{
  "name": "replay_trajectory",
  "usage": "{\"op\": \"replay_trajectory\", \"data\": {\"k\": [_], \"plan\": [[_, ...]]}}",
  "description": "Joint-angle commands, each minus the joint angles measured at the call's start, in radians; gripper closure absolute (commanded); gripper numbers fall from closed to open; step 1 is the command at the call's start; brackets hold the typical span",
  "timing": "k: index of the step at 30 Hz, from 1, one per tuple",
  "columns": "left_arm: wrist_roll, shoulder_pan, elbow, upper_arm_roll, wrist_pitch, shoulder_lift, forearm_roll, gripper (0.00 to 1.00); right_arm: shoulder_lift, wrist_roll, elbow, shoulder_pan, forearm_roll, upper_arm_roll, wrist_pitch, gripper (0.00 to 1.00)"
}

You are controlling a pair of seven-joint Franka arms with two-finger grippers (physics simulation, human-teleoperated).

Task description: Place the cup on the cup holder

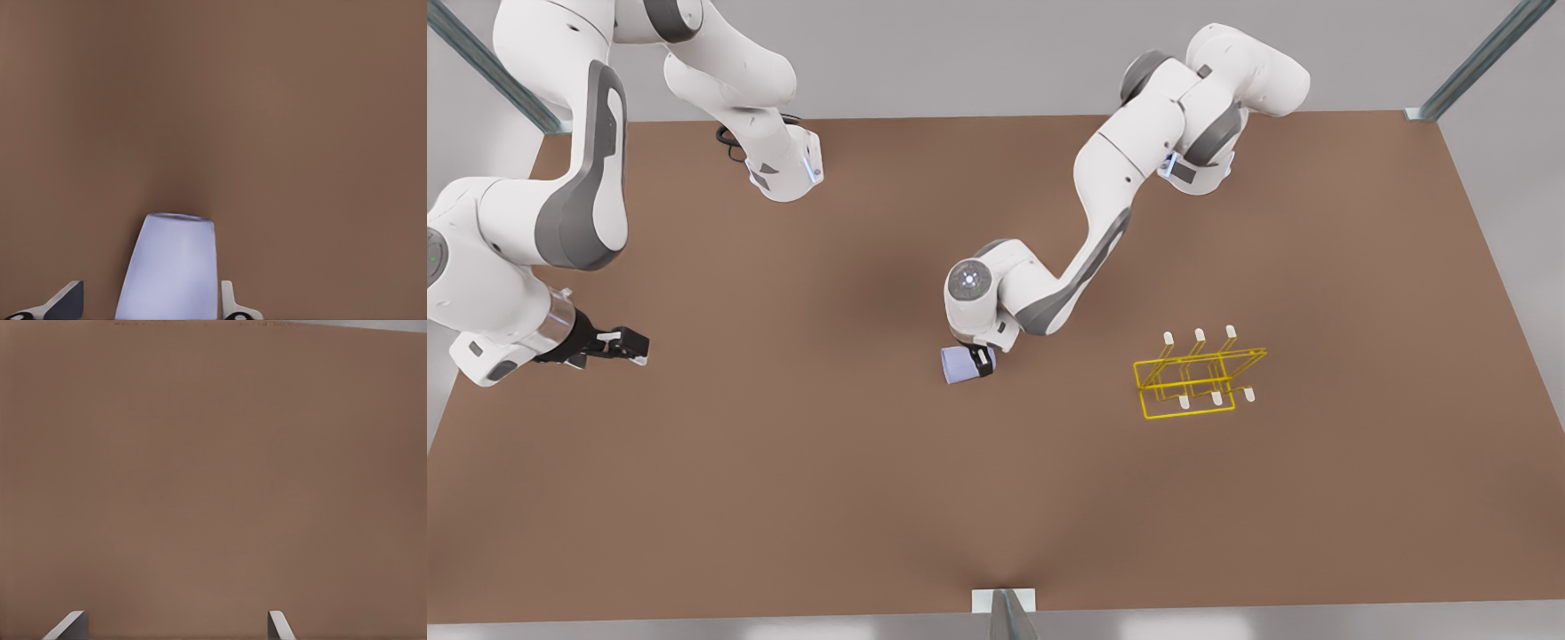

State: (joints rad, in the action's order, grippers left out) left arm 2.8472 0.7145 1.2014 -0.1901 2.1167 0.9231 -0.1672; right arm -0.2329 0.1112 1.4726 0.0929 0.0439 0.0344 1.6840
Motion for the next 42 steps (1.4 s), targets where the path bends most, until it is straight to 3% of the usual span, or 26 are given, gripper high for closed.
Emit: {"op": "replay_trajectory", "data": {"k": [1,35,38,42], "plan": [[0.135,0.002,-0.011,0.0,0.014,0.006,0.003,0.0,0.001,-0.012,0.0,0.002,-0.003,0.001,0.003,0.0],[0.133,0.013,-0.055,0.001,0.103,0.106,-0.002,0.0,0.006,-0.015,-0.001,-0.004,0.008,0.001,-0.003,0.0],[0.135,0.02,-0.055,0.001,0.103,0.108,-0.003,0.08,0.007,-0.018,-0.001,-0.001,0.008,-0.001,-0.001,0.0],[0.133,0.02,-0.051,0.001,0.109,0.108,-0.006,0.09,0.009,-0.018,-0.001,-0.01,0.008,-0.001,-0.006,0.0]]}}
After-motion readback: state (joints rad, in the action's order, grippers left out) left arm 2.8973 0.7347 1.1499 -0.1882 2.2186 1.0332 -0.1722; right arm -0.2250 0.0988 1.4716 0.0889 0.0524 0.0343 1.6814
